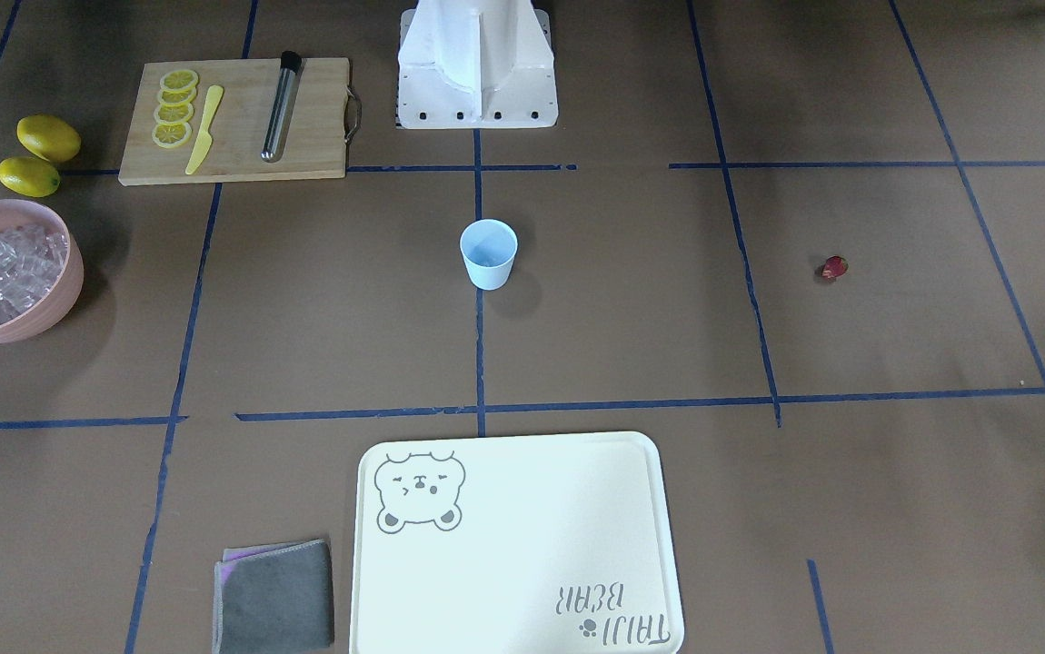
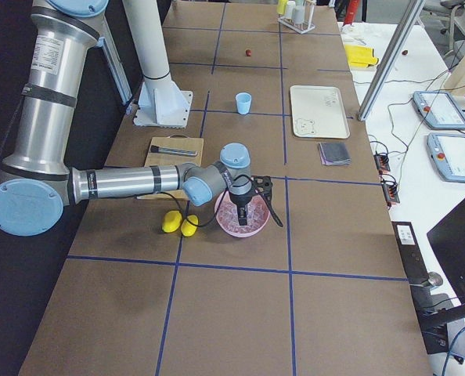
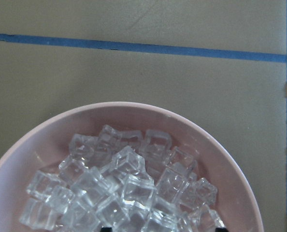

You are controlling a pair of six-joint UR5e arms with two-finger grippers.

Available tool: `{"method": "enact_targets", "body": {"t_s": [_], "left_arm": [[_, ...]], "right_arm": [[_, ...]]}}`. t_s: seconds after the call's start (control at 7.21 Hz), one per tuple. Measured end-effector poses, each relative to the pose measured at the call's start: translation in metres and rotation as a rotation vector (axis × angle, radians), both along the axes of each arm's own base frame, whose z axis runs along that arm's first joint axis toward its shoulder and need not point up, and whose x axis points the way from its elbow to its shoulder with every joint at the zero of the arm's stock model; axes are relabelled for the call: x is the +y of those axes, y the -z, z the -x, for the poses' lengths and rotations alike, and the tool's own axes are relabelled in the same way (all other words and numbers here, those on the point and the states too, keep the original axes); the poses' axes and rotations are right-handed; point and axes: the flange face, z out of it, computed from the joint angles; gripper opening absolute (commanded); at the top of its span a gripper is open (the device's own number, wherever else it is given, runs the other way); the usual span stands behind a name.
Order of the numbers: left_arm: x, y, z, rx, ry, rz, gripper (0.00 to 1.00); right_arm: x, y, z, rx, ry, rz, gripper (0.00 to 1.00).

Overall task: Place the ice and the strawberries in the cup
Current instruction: 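Lower the right gripper into the bowl and grasp another ice cube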

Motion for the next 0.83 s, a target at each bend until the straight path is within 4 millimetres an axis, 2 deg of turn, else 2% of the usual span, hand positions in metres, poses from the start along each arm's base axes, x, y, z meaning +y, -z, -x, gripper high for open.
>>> {"method": "enact_targets", "body": {"t_s": [0.28,0.56,0.83], "left_arm": [[0.0004,0.0005,-0.0011,0.018,0.002,0.003,1.00],[0.0006,0.0006,-0.0016,0.026,0.002,0.004,1.00],[0.0011,0.0001,-0.0016,0.027,0.002,0.006,1.00]], "right_arm": [[0.0050,-0.0022,0.0115,-0.002,0.021,0.003,0.69],[0.0068,-0.0037,0.0136,0.000,0.027,0.003,0.44],[0.0073,-0.0046,0.0135,0.002,0.030,0.001,0.13]]}}
